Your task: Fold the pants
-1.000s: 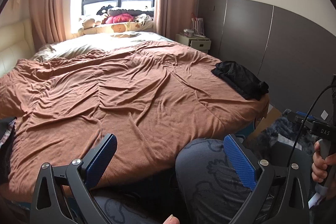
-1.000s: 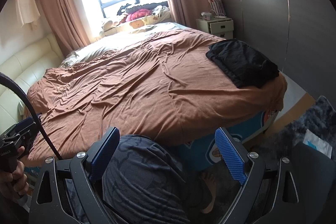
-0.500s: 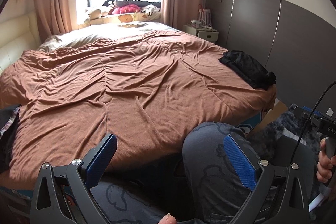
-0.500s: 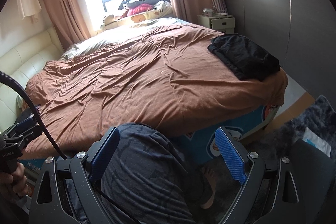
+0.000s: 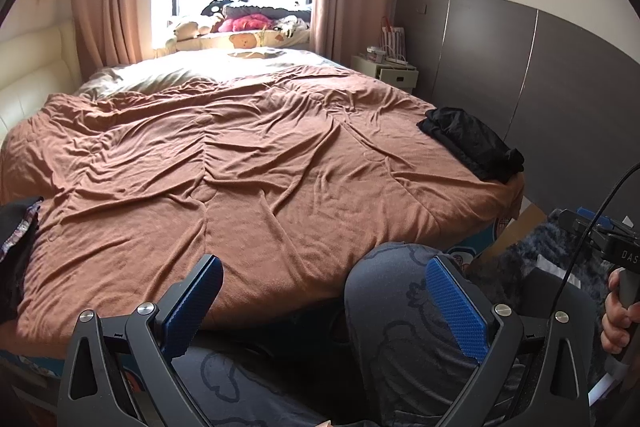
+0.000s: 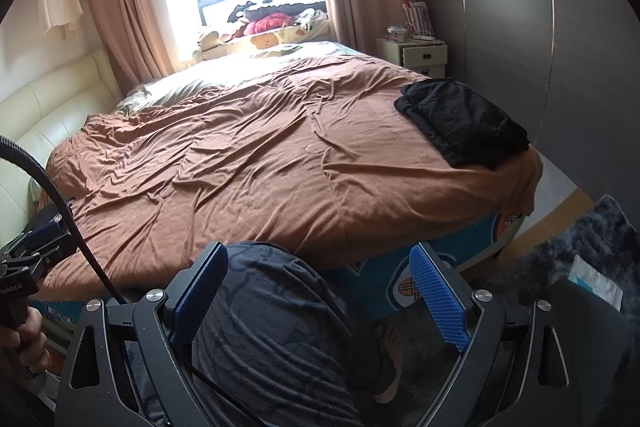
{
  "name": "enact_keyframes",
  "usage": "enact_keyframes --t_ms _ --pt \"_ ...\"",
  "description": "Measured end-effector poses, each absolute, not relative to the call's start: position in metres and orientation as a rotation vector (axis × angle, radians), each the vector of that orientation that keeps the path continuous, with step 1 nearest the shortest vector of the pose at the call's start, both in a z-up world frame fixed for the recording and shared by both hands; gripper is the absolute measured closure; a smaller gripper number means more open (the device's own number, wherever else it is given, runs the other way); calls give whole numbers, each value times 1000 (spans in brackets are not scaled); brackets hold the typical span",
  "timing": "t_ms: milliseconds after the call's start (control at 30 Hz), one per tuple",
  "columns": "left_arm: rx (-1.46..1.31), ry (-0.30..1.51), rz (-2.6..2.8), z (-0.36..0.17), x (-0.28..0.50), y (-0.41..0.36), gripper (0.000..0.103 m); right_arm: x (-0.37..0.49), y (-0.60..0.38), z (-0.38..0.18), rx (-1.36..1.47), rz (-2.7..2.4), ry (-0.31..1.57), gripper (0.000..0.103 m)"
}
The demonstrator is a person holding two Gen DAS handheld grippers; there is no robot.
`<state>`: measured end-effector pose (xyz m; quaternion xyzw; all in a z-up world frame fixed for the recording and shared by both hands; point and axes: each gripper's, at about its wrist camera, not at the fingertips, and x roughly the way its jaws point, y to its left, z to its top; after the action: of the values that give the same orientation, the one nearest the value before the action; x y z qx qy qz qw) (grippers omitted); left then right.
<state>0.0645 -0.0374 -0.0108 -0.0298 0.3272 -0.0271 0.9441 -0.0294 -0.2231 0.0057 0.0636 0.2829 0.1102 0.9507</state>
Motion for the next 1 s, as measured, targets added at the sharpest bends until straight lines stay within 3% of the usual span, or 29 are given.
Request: enact_keyframes --t_ms 1000 --pt "-68 653 -46 -4 56 -39 0 -33 -221 13 108 258 585 11"
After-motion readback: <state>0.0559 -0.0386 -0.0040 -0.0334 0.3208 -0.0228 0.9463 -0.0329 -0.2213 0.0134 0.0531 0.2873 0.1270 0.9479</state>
